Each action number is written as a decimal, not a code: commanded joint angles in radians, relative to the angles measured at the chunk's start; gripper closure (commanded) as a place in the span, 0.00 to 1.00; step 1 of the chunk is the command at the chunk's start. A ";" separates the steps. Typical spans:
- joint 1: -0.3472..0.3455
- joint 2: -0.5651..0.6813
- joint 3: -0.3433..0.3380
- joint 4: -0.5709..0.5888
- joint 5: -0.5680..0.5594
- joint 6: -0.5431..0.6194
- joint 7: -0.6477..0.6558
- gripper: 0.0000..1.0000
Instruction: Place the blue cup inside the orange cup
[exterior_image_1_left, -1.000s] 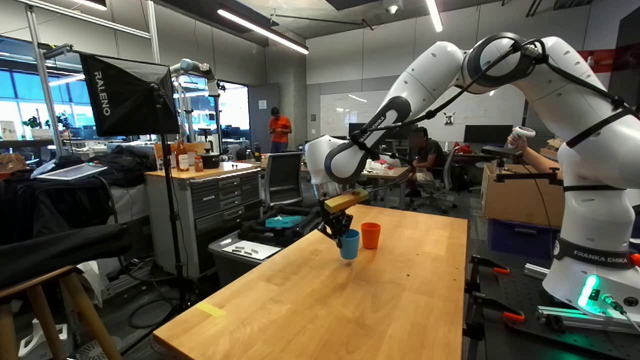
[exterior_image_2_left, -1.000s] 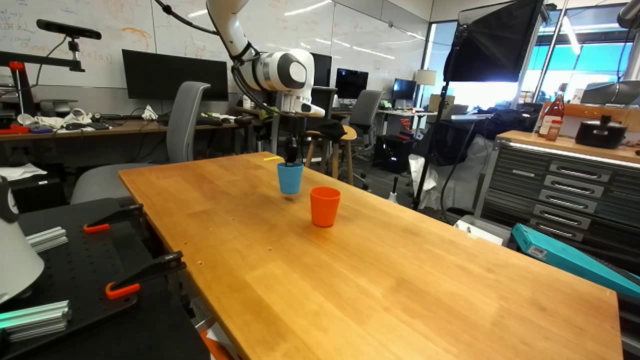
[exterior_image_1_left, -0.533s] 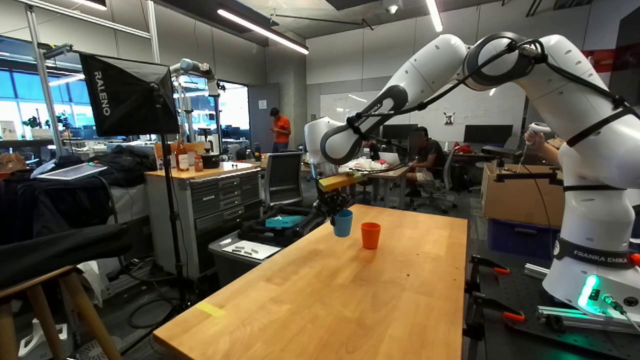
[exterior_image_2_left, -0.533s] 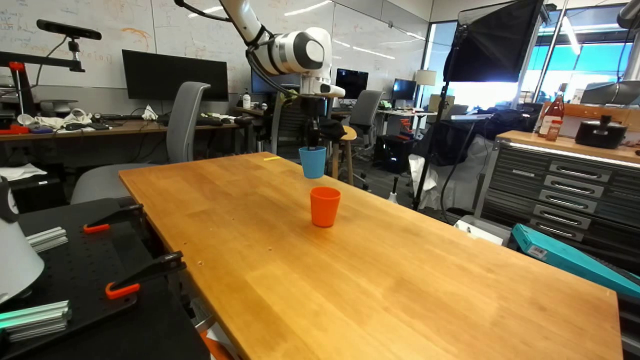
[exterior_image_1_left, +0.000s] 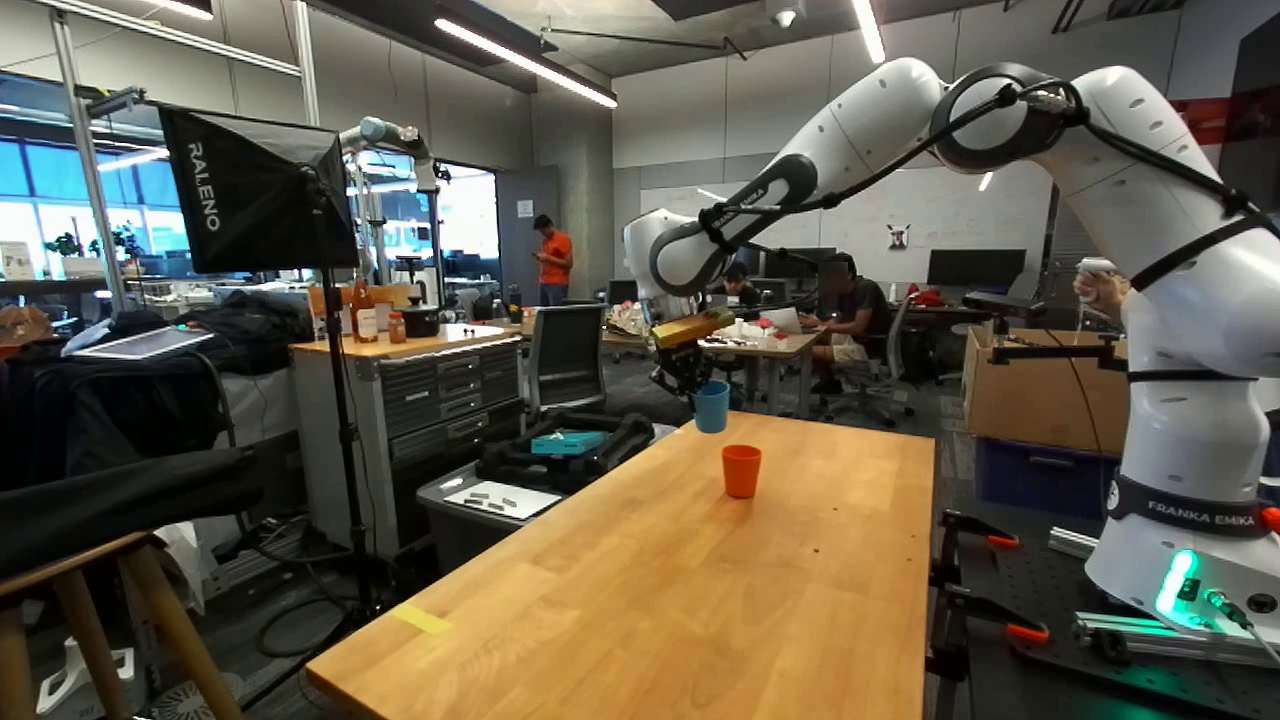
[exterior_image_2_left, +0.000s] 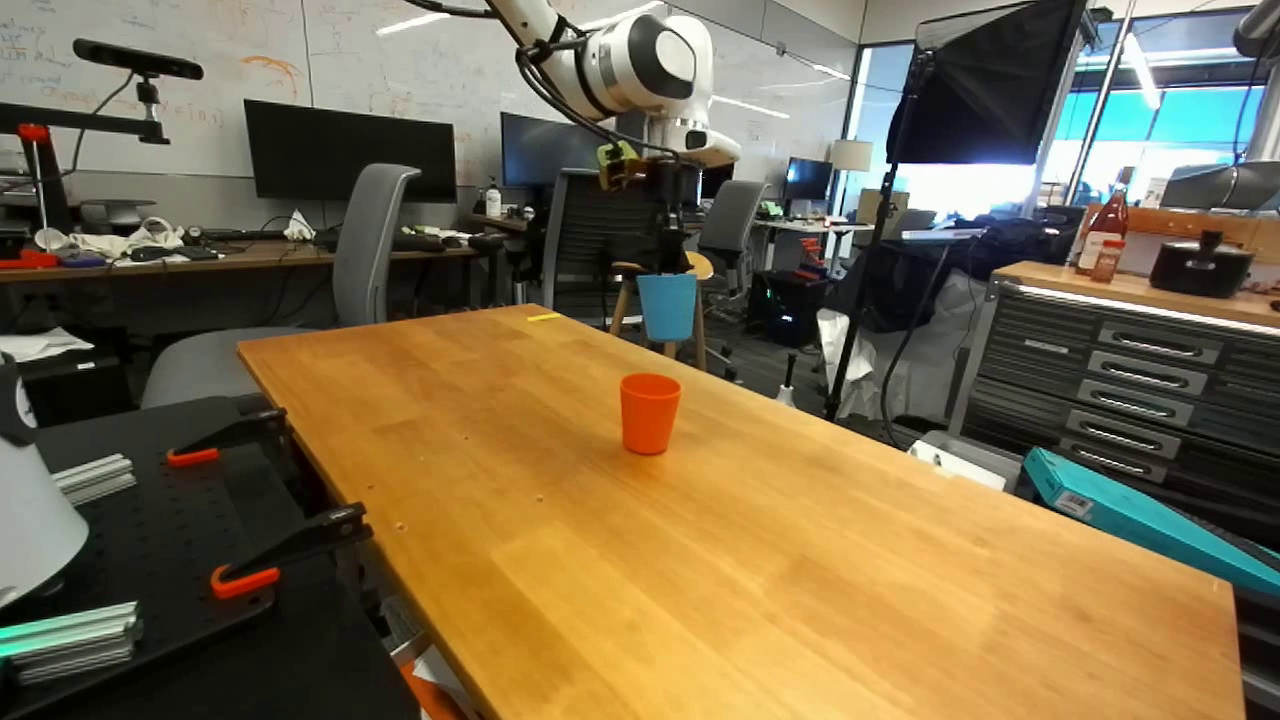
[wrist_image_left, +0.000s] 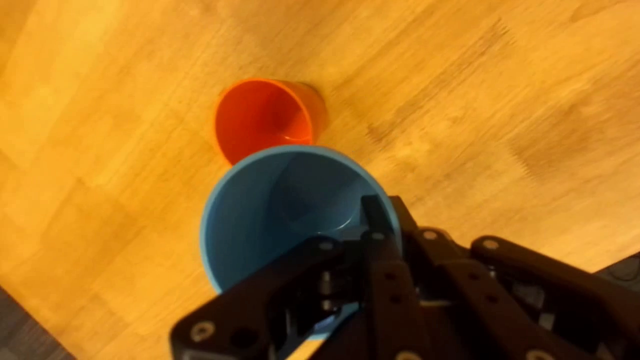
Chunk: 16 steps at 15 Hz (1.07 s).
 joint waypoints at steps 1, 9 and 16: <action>-0.016 -0.008 -0.015 0.039 -0.039 -0.126 0.029 0.95; -0.061 -0.030 0.002 -0.008 -0.035 -0.171 0.007 0.95; -0.070 0.011 0.018 -0.033 0.001 -0.130 0.018 0.95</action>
